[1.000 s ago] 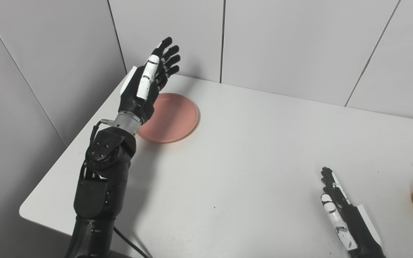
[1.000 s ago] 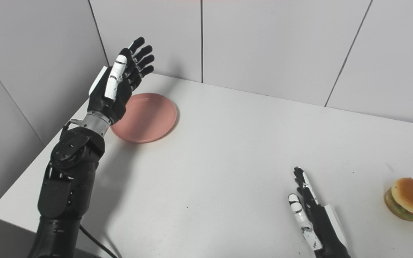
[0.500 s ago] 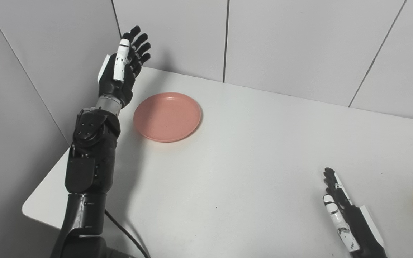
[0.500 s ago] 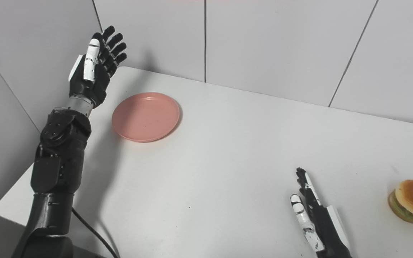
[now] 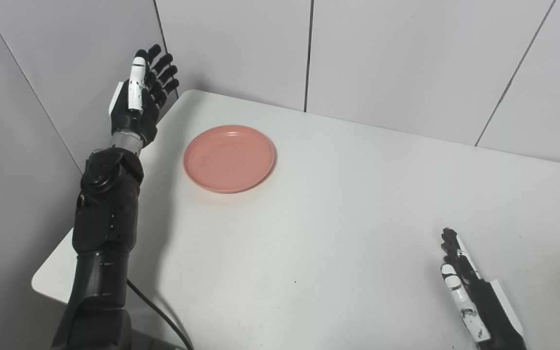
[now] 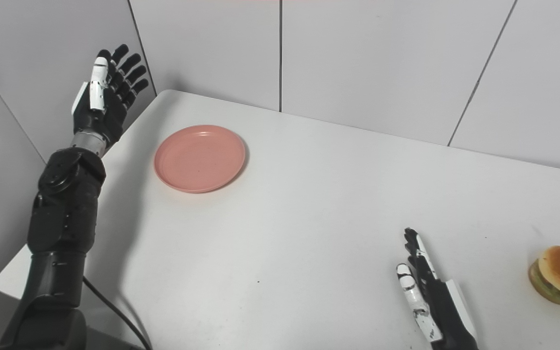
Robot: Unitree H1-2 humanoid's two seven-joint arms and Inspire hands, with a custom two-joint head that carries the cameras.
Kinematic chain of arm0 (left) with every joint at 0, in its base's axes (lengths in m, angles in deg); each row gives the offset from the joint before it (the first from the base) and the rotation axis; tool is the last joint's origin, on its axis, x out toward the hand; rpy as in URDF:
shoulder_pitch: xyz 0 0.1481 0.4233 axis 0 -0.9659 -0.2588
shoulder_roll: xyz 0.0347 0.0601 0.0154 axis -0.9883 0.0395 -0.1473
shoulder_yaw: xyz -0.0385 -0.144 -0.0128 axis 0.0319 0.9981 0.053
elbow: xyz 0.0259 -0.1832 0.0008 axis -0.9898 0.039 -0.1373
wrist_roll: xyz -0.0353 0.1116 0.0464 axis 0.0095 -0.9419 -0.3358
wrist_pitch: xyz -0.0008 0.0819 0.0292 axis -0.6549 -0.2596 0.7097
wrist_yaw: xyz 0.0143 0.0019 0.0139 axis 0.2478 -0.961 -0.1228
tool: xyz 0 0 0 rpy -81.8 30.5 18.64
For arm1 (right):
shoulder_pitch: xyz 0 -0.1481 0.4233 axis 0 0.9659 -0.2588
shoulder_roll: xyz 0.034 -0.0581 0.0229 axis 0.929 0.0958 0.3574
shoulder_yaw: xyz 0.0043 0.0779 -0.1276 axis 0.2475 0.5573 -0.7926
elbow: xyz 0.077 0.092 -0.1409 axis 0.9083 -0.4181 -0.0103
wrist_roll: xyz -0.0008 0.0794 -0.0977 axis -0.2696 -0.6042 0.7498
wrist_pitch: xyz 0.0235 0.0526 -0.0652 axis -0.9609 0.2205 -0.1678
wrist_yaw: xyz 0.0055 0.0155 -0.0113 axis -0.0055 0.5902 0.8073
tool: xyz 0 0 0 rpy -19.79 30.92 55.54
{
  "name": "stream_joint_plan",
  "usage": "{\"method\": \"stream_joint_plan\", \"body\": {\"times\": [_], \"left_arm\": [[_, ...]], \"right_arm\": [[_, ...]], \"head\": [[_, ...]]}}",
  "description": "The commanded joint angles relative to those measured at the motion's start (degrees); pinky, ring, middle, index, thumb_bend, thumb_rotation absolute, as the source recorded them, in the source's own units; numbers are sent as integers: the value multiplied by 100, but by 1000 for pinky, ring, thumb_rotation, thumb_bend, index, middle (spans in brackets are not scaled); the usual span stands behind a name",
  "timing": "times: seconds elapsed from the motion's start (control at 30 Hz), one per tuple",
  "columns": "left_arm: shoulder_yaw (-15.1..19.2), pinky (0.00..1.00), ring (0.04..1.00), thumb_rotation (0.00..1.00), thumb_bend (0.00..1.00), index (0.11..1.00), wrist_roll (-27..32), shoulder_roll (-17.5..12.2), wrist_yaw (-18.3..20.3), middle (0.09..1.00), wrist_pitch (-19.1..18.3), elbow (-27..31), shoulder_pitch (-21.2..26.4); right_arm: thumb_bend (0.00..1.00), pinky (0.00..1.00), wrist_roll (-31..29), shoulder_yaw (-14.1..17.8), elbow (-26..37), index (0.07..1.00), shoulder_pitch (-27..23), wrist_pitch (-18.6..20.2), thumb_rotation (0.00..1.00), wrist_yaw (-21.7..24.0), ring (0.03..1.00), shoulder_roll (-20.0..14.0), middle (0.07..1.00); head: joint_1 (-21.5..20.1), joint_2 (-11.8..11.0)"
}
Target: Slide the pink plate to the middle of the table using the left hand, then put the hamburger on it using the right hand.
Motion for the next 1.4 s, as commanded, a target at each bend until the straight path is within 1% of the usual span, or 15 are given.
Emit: {"method": "stream_joint_plan", "body": {"times": [0.0, 0.1, 0.23, 0.4, 0.6, 0.73, 0.83, 0.87, 0.93, 1.0, 1.13, 1.2, 1.27, 1.33, 1.37], "left_arm": [[75, 926, 926, 1000, 407, 927, 154, -235, 88, 926, 226, -10, 251], [134, 925, 923, 1000, 402, 924, 235, -234, 99, 928, 237, -213, 247], [168, 926, 920, 1000, 397, 914, 309, -230, 75, 922, 194, -391, 243], [188, 920, 912, 1000, 392, 912, 326, -230, 65, 913, 225, -637, 277], [115, 930, 922, 1000, 391, 916, 238, -235, 123, 919, 342, -1020, 319], [90, 941, 931, 1000, 377, 929, 285, -235, 244, 930, 444, -1321, 341], [104, 970, 937, 1000, 379, 929, 355, -192, 364, 931, 555, -1668, 399], [101, 968, 934, 1000, 382, 916, 351, -186, 397, 923, 596, -1793, 421], [74, 969, 939, 1000, 378, 921, 321, -199, 462, 930, 681, -1995, 450], [8, 976, 949, 1000, 389, 933, 293, -244, 606, 943, 794, -2302, 492], [-76, 970, 940, 1000, 405, 923, 227, -224, 637, 937, 966, -2716, 559], [-143, 956, 927, 1000, 407, 919, 197, -183, 599, 927, 986, -2797, 558], [-157, 941, 915, 1000, 409, 911, 222, -138, 563, 920, 979, -2879, 573], [-180, 935, 915, 1000, 415, 916, 260, -102, 626, 923, 1000, -2972, 577], [-185, 934, 916, 1000, 416, 918, 305, -85, 718, 925, 1030, -3037, 581]], "right_arm": [[43, 1000, 14, 37, 86, 991, 20, 148, 1000, 50, 1000, -62, 997], [59, 1000, -4, 36, 73, 991, 11, 143, 1000, 62, 1000, -68, 998], [51, 1000, -78, 50, 131, 995, 14, 267, 1000, 87, 1000, -48, 1000], [54, 1000, -21, 50, 150, 992, 35, 196, 1000, 84, 1000, -86, 998], [54, 1000, 12, 57, 230, 990, 49, 315, 1000, 72, 1000, -67, 995], [52, 1000, 26, 60, 261, 987, 67, 301, 1000, 64, 1000, -55, 993], [47, 1000, 42, 54, 242, 988, 63, 289, 1000, 65, 1000, -54, 992], [48, 1000, 27, 51, 234, 990, 61, 276, 1000, 77, 1000, -56, 994], [47, 1000, 7, 52, 239, 993, 61, 284, 1000, 90, 1000, -56, 997], [45, 1000, 41, 50, 275, 991, 70, 327, 1000, 74, 1000, -51, 995], [36, 1000, 52, 53, 271, 988, 80, 262, 1000, 63, 1000, -51, 992], [49, 996, 58, 52, 235, 985, 82, 180, 1000, 56, 998, -61, 989], [62, 999, 47, 49, 266, 988, 79, 248, 1000, 78, 1000, -66, 992], [60, 1000, -13, 54, 282, 991, 67, 330, 1000, 109, 1000, -54, 997], [59, 1000, -61, 63, 287, 992, 64, 355, 1000, 123, 1000, -45, 999]], "head": [[6, 1], [10, 9], [20, 38], [34, 63], [29, 73], [19, 88], [-9, 104], [-15, 113], [-15, 115], [-15, 135], [-57, 158], [-65, 168], [-63, 173], [-70, 184], [-77, 197]]}}
